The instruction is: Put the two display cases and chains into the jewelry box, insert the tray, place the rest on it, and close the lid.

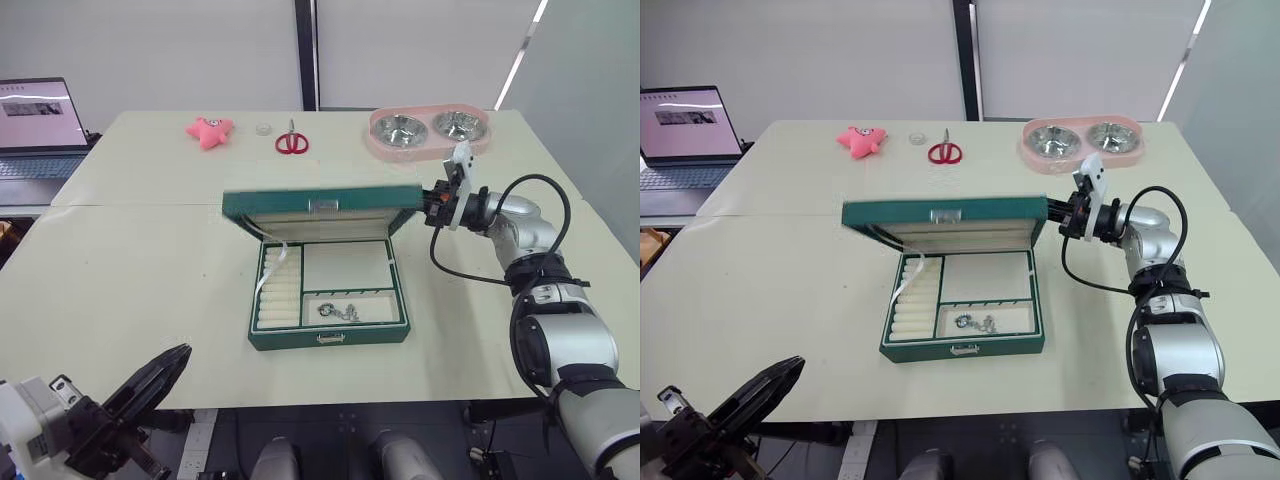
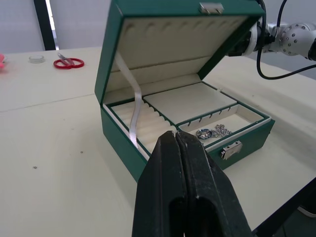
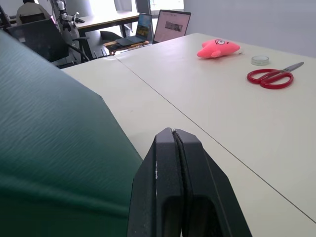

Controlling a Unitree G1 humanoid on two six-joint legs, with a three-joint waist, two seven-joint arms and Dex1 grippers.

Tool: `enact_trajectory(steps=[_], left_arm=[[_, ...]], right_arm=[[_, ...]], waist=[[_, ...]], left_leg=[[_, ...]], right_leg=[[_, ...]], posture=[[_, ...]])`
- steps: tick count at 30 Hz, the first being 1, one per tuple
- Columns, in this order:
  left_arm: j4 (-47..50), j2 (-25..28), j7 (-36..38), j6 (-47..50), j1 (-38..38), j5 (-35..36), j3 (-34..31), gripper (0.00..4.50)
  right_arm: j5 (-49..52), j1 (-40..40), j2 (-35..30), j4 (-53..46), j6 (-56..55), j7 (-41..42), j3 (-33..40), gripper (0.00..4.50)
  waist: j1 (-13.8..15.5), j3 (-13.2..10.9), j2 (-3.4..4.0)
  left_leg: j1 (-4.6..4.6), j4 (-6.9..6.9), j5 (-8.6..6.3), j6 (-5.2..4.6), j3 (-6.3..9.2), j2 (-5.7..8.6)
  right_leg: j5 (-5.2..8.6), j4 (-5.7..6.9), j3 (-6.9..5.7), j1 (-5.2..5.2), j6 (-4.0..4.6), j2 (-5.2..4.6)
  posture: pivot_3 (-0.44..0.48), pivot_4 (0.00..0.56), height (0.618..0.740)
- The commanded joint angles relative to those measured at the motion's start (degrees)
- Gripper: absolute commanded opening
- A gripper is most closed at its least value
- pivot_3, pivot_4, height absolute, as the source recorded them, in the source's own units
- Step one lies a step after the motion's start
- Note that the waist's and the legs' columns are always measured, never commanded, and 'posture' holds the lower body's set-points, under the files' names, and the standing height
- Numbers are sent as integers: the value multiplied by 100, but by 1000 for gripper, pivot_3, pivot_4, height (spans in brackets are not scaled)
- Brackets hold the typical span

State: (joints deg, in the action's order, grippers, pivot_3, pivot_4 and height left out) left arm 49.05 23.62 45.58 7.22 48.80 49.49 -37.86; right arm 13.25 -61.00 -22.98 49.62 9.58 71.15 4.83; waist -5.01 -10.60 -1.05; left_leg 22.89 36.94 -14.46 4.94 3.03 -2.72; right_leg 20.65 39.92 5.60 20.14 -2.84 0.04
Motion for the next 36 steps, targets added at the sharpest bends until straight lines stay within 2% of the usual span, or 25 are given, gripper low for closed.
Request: enact_trajectory(steps=[1, 10, 13, 15, 18, 20, 25, 29, 30, 36], left_arm=[[165, 70, -71, -11, 16, 118, -46, 0], [211, 238, -405, 185, -86, 262, -47, 0], [120, 512, -524, 332, -245, 446, -231, 0], [0, 736, -615, 517, -317, 465, -347, 0], [-367, 1134, -847, 1046, -397, 639, -520, 573], [-841, 1455, -1079, 1456, -681, 888, -638, 1150], [-2042, 1819, -1199, 1710, -1778, 580, -527, 2851], [-3037, 1989, -1102, 1681, -2741, -4, -92, 4141], [-3261, 1995, -1117, 1669, -3036, -125, 35, 4463], [-4494, 1977, -899, 1531, -4428, -817, 767, 4463]], right_arm=[[102, -10, -103, -238, 46, 36, 36, 18], [72, 142, -179, -270, 48, 14, 25, 18], [53, 321, -289, -356, 15, -39, 49, 18], [36, 458, -383, -425, -2, -94, 62, 420], [89, 711, -554, -641, 122, -107, 102, 1074], [145, 970, -681, -876, 188, -181, 167, 1566], [159, 1771, -997, -1557, 141, -486, 282, 2994], [310, 2507, -1197, -2182, 194, -856, 557, 4305], [345, 2710, -1236, -2329, 201, -941, 640, 4500], [553, 3920, -1331, -3187, 228, -1500, 1102, 4500]], waist=[[1, 0, 0], [2, 0, 0], [2, 0, 0], [7, 0, 0], [20, -1, 2], [23, -2, 3], [32, -6, 10], [37, -7, 12], [35, -7, 11], [65, -6, 10]], left_leg=[[0, 0, 0, 0, 0, 0], [0, 0, 0, 0, 0, 0], [0, 0, 0, 0, 2, 0], [0, 0, 0, 0, 3, 0], [0, 1, 0, 0, 2, 1], [0, 1, 0, 0, 3, 1], [0, 3, 0, 0, 9, 1], [0, 1, 0, 1, 8, 2], [0, 0, 0, 1, 7, 3], [0, 3, 1, 1, 9, 3]], right_leg=[[0, 0, 0, 0, 0, 0], [0, 0, 0, -1, 0, 0], [0, 1, -2, -1, 0, 0], [0, 1, -3, -1, 0, 0], [0, 0, -2, -2, 0, -1], [0, 1, -3, -1, 0, -1], [0, 5, -9, -3, 0, 0], [0, 6, -9, -2, 0, 0], [0, 6, -8, -2, 0, 0], [0, 8, -10, -5, -1, -1]], posture=[[0, 150, 740], [0, 150, 740], [0, 150, 740], [0, 150, 740], [0, 150, 740], [0, 150, 740], [0, 150, 740], [0, 150, 740], [0, 150, 740], [0, 150, 740]])
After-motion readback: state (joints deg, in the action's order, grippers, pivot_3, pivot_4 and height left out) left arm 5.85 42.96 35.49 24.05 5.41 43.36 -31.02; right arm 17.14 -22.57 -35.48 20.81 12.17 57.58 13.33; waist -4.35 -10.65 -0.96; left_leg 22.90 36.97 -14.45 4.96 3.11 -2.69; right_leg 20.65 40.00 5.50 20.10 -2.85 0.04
